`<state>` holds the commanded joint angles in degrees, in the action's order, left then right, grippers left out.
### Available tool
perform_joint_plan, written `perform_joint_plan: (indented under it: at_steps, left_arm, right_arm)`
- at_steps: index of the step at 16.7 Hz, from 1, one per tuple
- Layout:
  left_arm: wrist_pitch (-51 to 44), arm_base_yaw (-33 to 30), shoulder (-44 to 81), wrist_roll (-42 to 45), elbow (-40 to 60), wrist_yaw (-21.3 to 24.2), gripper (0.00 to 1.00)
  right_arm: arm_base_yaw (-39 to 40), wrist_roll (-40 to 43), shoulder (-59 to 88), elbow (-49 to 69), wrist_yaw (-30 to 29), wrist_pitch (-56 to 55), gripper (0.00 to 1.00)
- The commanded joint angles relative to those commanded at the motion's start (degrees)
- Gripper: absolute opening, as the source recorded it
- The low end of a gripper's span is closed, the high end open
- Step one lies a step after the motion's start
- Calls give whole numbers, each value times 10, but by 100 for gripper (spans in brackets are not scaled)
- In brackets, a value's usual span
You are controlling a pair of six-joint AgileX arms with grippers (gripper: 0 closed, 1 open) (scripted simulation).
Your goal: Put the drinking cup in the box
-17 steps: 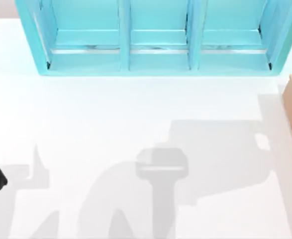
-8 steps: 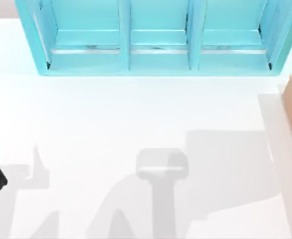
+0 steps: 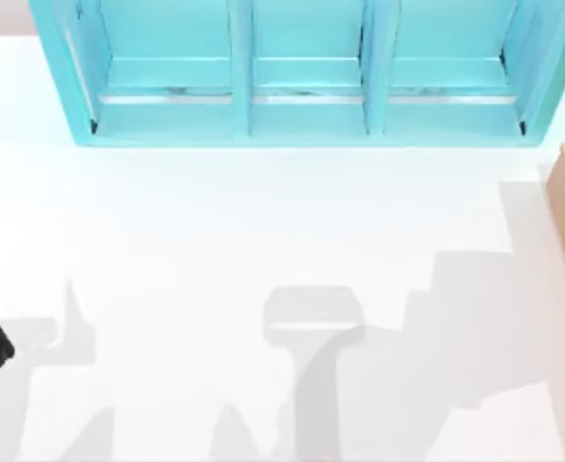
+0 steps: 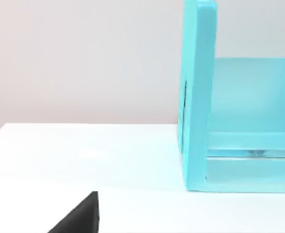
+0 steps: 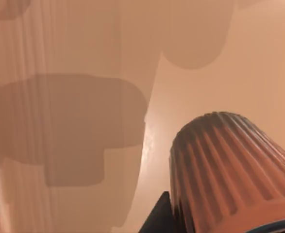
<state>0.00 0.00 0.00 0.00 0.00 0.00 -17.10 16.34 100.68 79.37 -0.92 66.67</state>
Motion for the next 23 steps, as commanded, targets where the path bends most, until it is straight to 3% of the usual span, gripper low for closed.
perform_joint_plan:
  at_steps: [4, 17, 23]
  left_arm:
    - [0, 0, 0, 0, 0, 0, 100]
    - [0, 0, 0, 0, 0, 0, 100]
    - [0, 0, 0, 0, 0, 0, 100]
  right_arm:
    - [0, 0, 0, -1, 0, -1, 0]
    - [0, 0, 0, -1, 0, -1, 98]
    - [0, 0, 0, -1, 0, -1, 100]
